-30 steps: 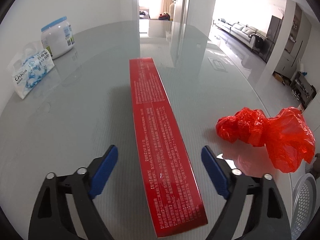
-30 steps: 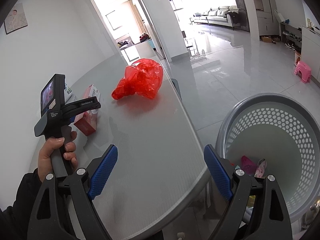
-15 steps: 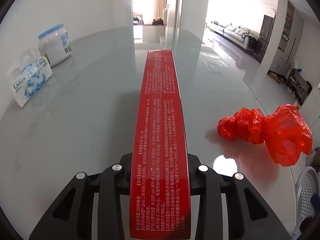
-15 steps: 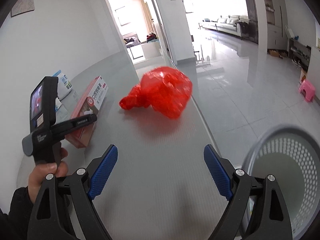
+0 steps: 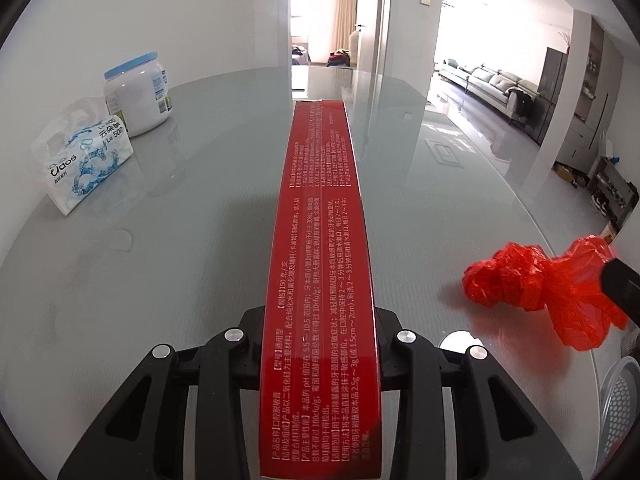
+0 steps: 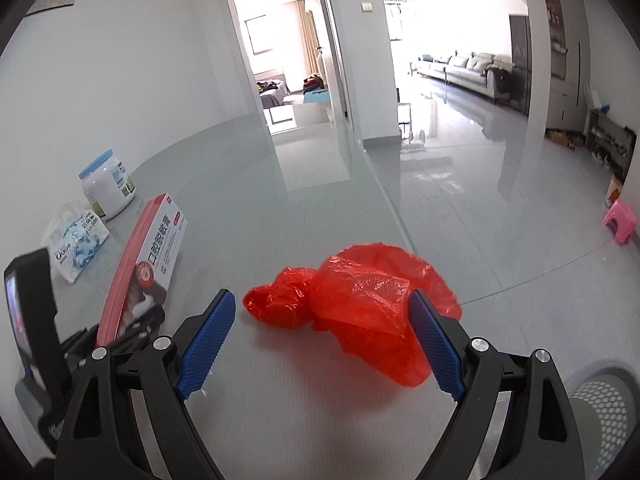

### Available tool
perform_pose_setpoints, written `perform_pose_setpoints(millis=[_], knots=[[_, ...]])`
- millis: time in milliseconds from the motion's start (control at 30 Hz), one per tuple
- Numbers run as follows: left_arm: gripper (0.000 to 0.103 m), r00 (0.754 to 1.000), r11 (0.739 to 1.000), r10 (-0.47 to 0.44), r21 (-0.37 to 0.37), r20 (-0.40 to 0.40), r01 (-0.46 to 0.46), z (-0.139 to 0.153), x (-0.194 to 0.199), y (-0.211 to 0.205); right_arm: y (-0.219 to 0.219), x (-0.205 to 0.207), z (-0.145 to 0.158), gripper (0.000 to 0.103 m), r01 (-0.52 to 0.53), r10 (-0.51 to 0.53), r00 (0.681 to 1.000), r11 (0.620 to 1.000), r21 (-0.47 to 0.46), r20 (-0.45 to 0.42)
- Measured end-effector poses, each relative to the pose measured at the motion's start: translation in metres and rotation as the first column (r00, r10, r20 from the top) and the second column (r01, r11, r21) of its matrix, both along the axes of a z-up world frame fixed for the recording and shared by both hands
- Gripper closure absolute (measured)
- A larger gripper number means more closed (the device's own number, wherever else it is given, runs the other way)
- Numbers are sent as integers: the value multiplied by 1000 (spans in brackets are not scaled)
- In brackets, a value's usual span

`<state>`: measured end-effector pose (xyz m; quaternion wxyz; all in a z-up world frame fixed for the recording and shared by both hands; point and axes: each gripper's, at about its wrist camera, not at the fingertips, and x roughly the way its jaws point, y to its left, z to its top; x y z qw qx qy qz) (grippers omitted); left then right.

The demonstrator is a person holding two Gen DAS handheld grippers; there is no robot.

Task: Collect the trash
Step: 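Grasp the red plastic bag with the right tool while left holds the box, then carry the red box and red bag over the grey basket with both tools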

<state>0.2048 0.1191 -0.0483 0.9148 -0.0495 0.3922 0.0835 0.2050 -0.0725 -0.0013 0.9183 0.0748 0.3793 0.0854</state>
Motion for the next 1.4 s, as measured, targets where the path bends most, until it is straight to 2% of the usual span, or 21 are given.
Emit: perform_pose_setpoints(millis=[300, 333, 367, 400, 433, 500, 567, 667, 933, 1400], knots=[[69, 997, 997, 73, -9, -7, -73, 0, 3, 19, 28, 46, -42, 19, 2, -13, 995, 992, -122, -96], [69, 997, 997, 73, -11, -8, -73, 0, 4, 19, 30, 47, -46, 24, 4, -17, 995, 991, -132, -96], [69, 997, 997, 72, -13, -9, -72, -1, 4, 19, 31, 49, -48, 37, 6, -20, 995, 990, -143, -99], [69, 997, 997, 70, -15, -12, -71, -1, 4, 19, 33, 50, -50, 44, 6, -23, 994, 987, -159, -104], [69, 997, 997, 70, -16, -14, -70, -2, 5, 19, 33, 52, -51, 54, 5, -22, 994, 987, -164, -106], [69, 997, 997, 69, -17, -19, -69, -2, 7, 19, 33, 50, -51, 59, 7, -23, 995, 986, -164, -97], [69, 997, 997, 68, -21, -22, -69, -3, 8, 21, 32, 49, -50, 74, 13, -28, 996, 986, -168, -89], [69, 998, 998, 64, -27, -24, -65, -3, 10, 24, 25, 41, -45, 84, 24, -34, 996, 992, -126, -81], [69, 999, 999, 31, -31, -8, -31, -2, 12, 24, -3, 2, -26, 87, 84, -86, 995, 996, -43, -44], [69, 998, 999, -41, -9, 55, 41, 8, -6, -3, -81, -117, -3, 87, 257, -255, 966, 965, -45, 45]])
